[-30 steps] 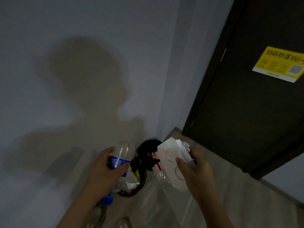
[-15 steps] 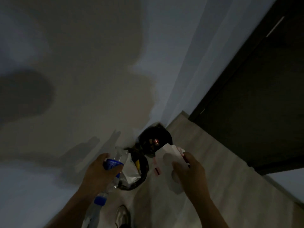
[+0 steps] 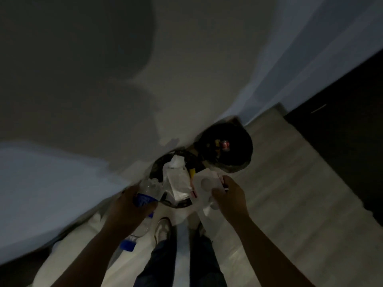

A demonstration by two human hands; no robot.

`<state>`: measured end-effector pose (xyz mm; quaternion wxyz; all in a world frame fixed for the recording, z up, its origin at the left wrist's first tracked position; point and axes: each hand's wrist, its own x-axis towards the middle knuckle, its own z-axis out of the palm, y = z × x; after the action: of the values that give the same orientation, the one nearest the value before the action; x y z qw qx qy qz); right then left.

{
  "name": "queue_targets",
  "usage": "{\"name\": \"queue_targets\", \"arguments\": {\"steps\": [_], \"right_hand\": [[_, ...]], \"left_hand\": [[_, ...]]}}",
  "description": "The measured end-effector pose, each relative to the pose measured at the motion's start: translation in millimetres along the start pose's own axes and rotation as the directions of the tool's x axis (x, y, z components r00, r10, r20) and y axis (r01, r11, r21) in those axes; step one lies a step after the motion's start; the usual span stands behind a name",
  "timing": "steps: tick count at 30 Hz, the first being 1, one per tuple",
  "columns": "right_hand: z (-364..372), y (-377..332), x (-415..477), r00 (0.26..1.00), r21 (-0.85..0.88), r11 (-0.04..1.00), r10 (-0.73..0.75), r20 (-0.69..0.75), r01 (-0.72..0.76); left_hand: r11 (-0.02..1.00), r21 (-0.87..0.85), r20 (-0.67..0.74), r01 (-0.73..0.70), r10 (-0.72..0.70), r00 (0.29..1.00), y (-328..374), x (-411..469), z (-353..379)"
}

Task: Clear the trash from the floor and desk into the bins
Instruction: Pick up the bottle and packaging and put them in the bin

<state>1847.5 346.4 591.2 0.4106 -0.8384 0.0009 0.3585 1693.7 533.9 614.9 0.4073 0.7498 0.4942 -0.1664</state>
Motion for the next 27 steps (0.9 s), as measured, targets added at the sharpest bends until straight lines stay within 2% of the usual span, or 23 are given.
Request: {"name": "queue_targets", "arguments": {"steps": [4,11,19,23,27], "right_hand": [[27,37,45,0.996,-0.029,0.997,0.078,0.054,-0.077],[74,90,118,0.988,-0.050,0.986,0.157,0.007,-0.156],[130,102,168,0.990,-0.083,0.993,0.088,0.112,-0.079],[159,107,192,0.993,-0.136,0.988,0.081,0.083,-0.069],[175,117,206,0.995,-0.253,0.967,0.004,0.097,0.021]], "left_hand": [[1.000,0.023,-0.013,-0.002,0.002,1.000,-26,36,30],[0.998,0.002,-0.006,0.061,-0.061,0.998,-66,93,79],[0.998,0.021,-0.013,0.063,-0.062,0.998,-95,130,106],[0.996,0.008,-0.004,0.084,-0.084,0.996,-111,142,110],[0.996,0.018,0.005,0.089,-0.089,0.996,-120,147,112]]}}
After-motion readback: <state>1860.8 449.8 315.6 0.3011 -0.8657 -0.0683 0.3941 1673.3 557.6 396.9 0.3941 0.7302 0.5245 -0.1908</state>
